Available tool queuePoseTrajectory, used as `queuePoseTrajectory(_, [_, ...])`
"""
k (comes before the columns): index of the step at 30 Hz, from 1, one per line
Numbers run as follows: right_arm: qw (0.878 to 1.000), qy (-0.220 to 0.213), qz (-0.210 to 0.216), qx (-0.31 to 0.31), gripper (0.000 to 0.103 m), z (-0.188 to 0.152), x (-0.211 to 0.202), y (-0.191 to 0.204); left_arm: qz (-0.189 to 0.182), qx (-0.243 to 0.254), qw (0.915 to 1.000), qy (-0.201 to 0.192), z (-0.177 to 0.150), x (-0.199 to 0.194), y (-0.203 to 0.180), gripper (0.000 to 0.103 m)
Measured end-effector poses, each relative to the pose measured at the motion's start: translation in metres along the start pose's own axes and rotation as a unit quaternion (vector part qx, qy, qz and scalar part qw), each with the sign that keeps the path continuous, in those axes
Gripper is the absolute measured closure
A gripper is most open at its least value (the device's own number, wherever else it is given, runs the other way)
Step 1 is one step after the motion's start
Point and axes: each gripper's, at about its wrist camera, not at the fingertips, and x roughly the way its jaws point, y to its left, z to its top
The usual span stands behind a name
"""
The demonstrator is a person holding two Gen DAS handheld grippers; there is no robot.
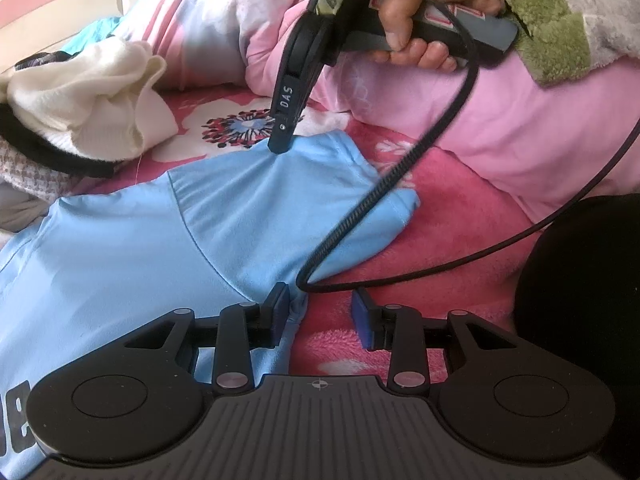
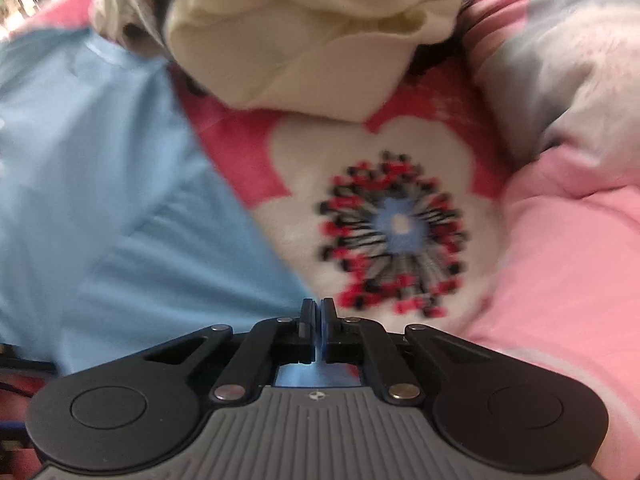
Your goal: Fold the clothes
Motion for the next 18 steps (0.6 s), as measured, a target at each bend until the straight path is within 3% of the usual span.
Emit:
queuePoseTrajectory(1, [0.999,-0.001,-0.038,-0.015,0.099,-0.001,0.002,0.004,0.0,0.001,1.0,0.0,0.0,0.0,0.0,0.069])
queuePoseTrajectory(4, [0.998,-0.01,-0.058,0.01,0.093,-0.003,-0.003,-0.002,0.001,0.001,1.0,0.001,-0.001,0.0,0.0,0.068])
queuePoseTrajectory(7, [0.997,-0.053,-0.052,0.035,0.09,-0.004,-0.036,-0.007,0.001,0.002,1.0,0.001,-0.001,0.0,0.0,0.068])
queuePoseTrajectory(8, [0.997,-0.066,-0.015,0.024,0.089,-0.006,-0.048,-0.005,0.001,0.001,1.0,0.001,-0.001,0.0,0.0,0.068])
queuePoseTrajectory(10, [0.998,-0.035,0.054,-0.023,0.09,-0.011,-0.055,0.009,0.0,0.0,1.0,0.001,-0.001,0.0,0.0,0.068])
queuePoseTrajectory(11, [0.997,-0.014,0.066,-0.048,0.089,-0.016,-0.052,0.019,0.0,0.0,1.0,0.0,-0.001,0.0,0.0,0.068])
queuePoseTrajectory(14, [0.992,0.085,0.016,-0.097,0.084,-0.034,-0.019,0.035,0.001,0.002,1.0,0.001,-0.001,0.0,-0.001,0.068])
queuePoseTrajectory(16, [0.992,0.093,-0.029,-0.081,0.077,-0.037,-0.017,0.031,0.002,0.004,1.0,0.002,-0.001,-0.002,-0.002,0.067])
queuePoseTrajectory(18, [0.994,0.077,-0.053,-0.057,0.079,-0.033,-0.033,0.03,0.002,0.006,1.0,0.004,-0.001,-0.004,-0.002,0.067])
